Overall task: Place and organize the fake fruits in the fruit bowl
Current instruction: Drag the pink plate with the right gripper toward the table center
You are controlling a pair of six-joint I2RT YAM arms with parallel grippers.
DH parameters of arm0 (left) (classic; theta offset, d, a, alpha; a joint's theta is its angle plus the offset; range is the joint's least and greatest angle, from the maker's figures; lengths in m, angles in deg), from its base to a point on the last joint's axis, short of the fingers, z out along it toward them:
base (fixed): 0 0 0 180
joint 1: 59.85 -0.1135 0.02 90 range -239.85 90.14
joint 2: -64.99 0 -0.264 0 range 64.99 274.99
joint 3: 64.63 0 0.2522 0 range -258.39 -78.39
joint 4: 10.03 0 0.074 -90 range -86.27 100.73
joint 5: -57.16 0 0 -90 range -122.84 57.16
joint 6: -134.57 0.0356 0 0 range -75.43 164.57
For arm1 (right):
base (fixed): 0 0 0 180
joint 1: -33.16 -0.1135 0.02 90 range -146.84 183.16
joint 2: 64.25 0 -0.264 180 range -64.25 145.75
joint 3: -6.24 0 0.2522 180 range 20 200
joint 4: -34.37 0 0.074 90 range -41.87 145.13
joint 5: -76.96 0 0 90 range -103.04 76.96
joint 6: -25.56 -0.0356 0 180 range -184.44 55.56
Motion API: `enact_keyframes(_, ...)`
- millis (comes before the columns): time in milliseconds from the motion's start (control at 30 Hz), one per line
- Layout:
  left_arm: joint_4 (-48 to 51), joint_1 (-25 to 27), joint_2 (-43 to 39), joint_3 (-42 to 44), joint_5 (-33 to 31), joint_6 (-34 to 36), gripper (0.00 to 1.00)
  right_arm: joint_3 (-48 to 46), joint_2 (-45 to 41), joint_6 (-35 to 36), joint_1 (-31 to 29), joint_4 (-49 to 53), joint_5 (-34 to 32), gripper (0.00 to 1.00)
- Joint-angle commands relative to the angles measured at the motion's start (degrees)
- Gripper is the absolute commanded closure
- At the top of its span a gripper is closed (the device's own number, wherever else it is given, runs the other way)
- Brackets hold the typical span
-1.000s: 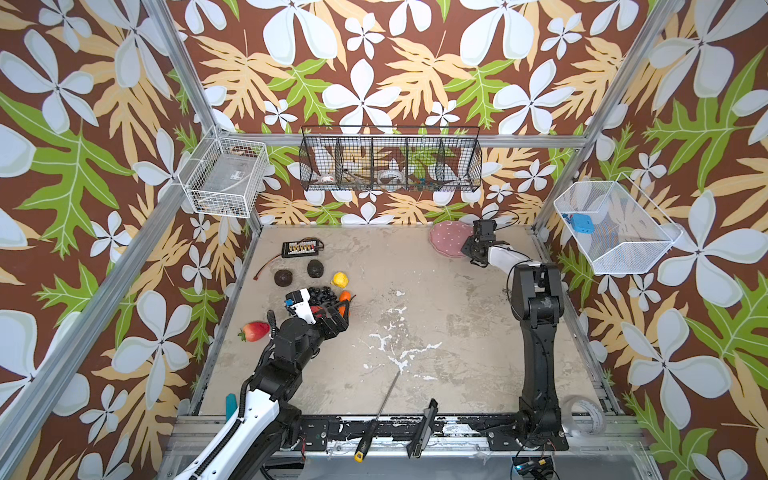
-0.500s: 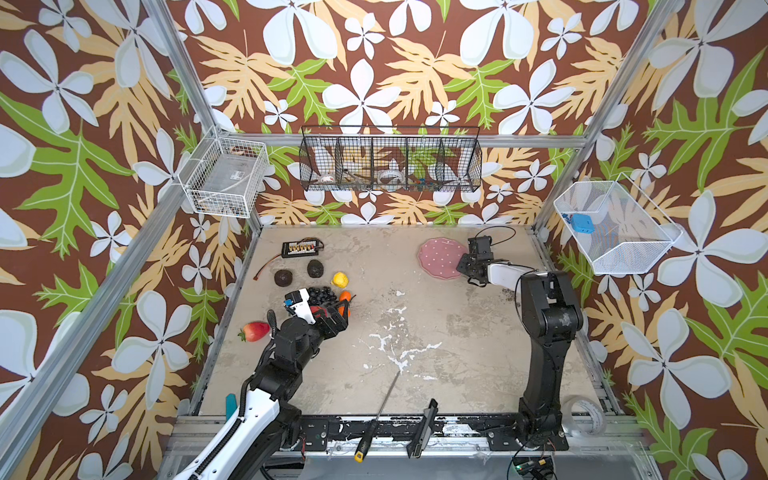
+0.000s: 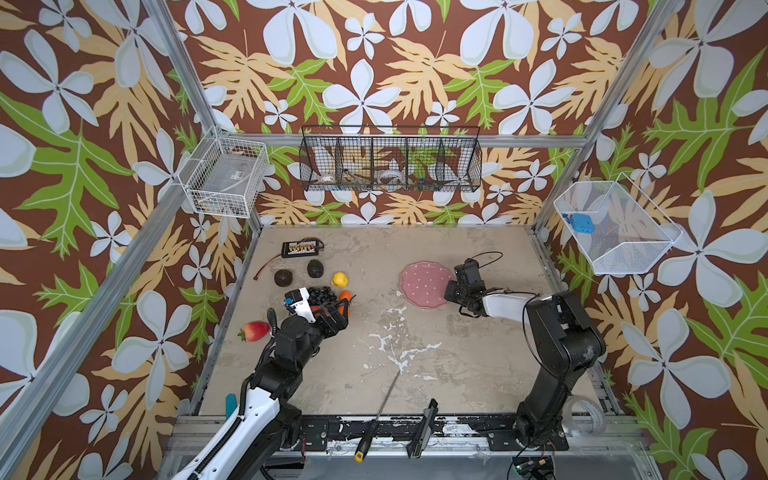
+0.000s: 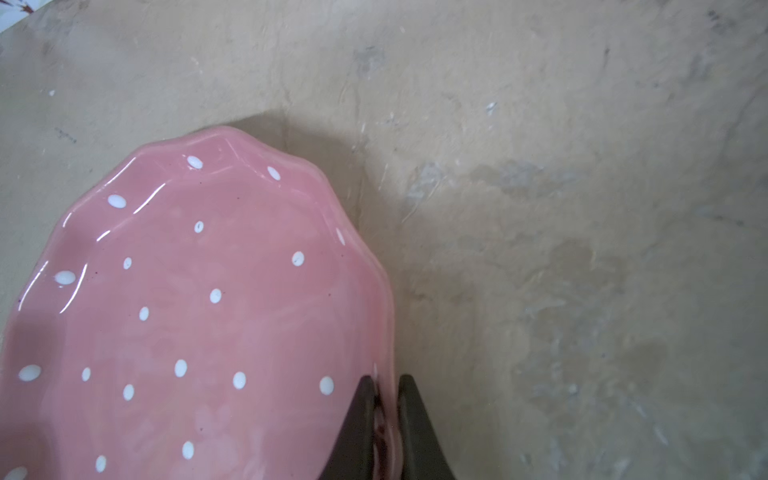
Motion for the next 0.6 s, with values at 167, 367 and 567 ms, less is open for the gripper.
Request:
enact_keyframes(167,1.7,-0.1,-1.1,-0.2,-2.2,-0.3,0.00,-4.0,-3.7,-0.1,-7.3,0.8,0.0,0.87)
enact_keyframes(367,1.5,-0.1,-0.7,-0.6,-2.3,-0.7,0.00,-3.9,-3.6,-0.4,-11.4,1.4,-0.6,0.86)
enact_keyframes(567,2.3,0.0,-0.6,-1.8,-2.0,-0.3,0.00,-3.1,-2.5,-0.6,-12.7,1.2,-0.2,0.86)
